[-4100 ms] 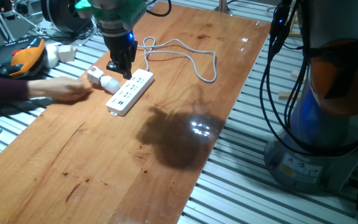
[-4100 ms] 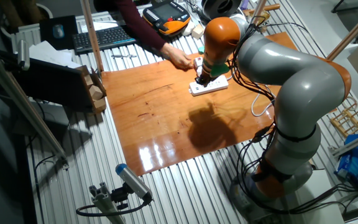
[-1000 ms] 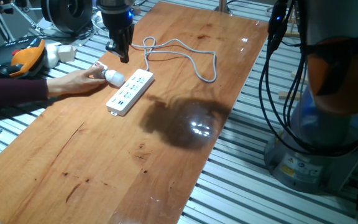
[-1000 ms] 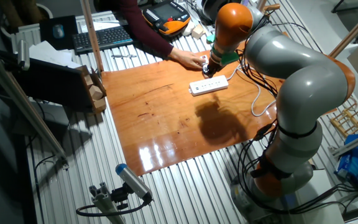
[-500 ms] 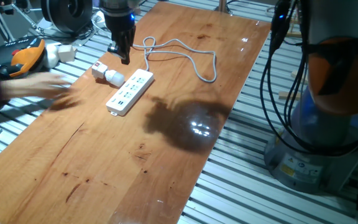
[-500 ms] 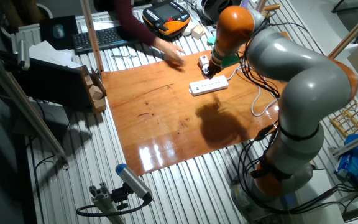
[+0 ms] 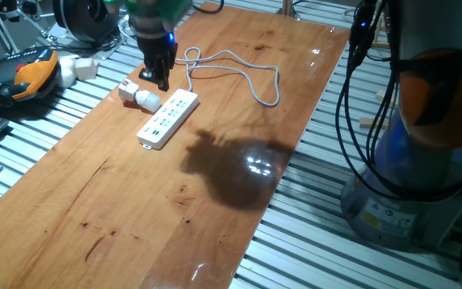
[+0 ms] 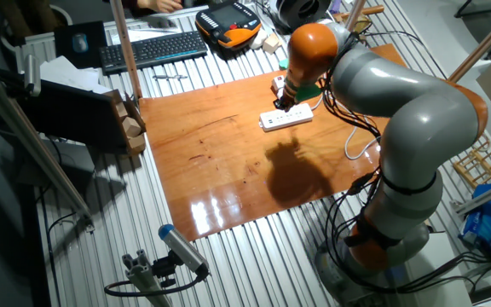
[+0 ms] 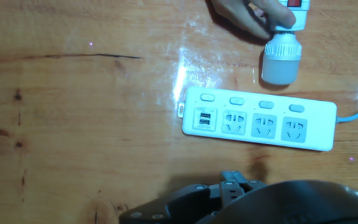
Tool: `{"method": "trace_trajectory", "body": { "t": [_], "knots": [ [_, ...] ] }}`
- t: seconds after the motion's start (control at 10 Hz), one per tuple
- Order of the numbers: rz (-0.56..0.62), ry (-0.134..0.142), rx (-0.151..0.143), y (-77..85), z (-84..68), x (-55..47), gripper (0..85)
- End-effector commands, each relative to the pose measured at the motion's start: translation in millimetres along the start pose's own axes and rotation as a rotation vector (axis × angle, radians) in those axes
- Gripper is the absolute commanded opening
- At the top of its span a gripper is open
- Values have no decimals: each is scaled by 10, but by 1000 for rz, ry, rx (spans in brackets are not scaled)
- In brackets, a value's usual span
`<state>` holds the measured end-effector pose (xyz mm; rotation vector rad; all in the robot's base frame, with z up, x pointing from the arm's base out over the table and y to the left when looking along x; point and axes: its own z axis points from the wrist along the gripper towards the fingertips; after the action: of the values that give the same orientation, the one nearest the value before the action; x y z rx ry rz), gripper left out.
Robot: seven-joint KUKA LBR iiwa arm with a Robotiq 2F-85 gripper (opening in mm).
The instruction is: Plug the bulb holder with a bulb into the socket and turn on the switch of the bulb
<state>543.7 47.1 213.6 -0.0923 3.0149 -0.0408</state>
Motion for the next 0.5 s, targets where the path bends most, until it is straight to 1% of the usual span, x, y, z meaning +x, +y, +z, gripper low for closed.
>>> {"method": "trace_trajectory", "body": {
  "t": [0.0, 0.1, 0.2, 0.3, 0.4],
  "knots": [
    [12, -2, -2, 1, 2, -21, 0],
    [26, -7, -2, -23, -17, -87, 0],
    [50, -6, -25, -64, -55, -173, 0],
    [57, -12, -28, -139, -58, -252, 0],
    [51, -27, -26, -275, -19, -320, 0]
  ]
}}
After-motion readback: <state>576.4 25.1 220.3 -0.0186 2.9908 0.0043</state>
